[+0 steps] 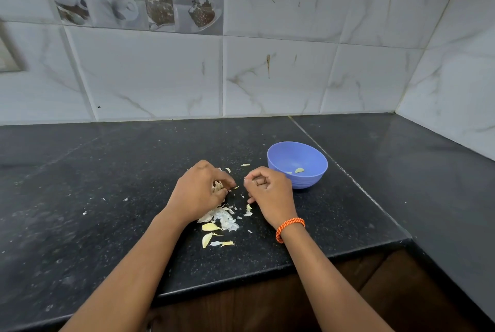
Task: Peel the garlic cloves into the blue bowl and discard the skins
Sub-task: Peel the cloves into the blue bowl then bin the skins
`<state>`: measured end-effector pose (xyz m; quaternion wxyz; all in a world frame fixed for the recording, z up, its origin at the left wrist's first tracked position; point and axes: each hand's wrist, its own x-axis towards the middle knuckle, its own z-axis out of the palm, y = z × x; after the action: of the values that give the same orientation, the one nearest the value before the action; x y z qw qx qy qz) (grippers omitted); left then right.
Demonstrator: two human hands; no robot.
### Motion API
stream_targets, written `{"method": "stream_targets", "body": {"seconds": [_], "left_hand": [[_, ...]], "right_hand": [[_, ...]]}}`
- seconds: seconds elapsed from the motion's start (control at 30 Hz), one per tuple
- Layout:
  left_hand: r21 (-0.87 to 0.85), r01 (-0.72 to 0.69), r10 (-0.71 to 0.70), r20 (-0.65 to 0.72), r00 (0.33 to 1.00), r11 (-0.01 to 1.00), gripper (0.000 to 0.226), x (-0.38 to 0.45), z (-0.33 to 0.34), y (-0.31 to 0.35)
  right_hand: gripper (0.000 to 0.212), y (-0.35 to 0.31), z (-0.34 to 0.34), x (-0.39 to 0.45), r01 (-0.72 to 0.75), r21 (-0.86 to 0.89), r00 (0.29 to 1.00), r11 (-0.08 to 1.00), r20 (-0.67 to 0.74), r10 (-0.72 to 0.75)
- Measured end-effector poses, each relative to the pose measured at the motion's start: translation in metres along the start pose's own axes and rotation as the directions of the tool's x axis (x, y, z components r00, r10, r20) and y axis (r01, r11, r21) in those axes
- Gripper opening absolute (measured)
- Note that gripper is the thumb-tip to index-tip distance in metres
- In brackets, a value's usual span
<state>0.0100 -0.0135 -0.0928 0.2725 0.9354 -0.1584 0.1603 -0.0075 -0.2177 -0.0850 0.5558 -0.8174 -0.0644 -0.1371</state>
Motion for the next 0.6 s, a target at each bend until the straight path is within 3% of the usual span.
{"method": "stream_targets", "body": {"seconds": [0.3, 0.47, 0.6], "left_hand": [[0.009, -0.165, 0.164, 0.055, 0.985, 0.986, 0.027, 0.005, 0.009, 0.000], [0.124, -0.065, 0.071, -0.036, 0.997, 0.990, 0.009, 0.007, 0.007, -0.007], [0.026, -0.042, 0.045, -0.142, 0.989, 0.999, 0.010, 0.005, 0.006, -0.005]], "right_hand": [[0.011, 0.011, 0.004, 0.007, 0.037, -0.180, 0.999, 0.983, -0.024, -0.042], [0.012, 0.014, 0.006, 0.008, 0.040, -0.197, 0.999, 0.980, 0.017, -0.037], [0.010, 0.008, 0.006, 0.010, 0.131, -0.331, 0.990, 0.934, 0.100, -0.104]]}}
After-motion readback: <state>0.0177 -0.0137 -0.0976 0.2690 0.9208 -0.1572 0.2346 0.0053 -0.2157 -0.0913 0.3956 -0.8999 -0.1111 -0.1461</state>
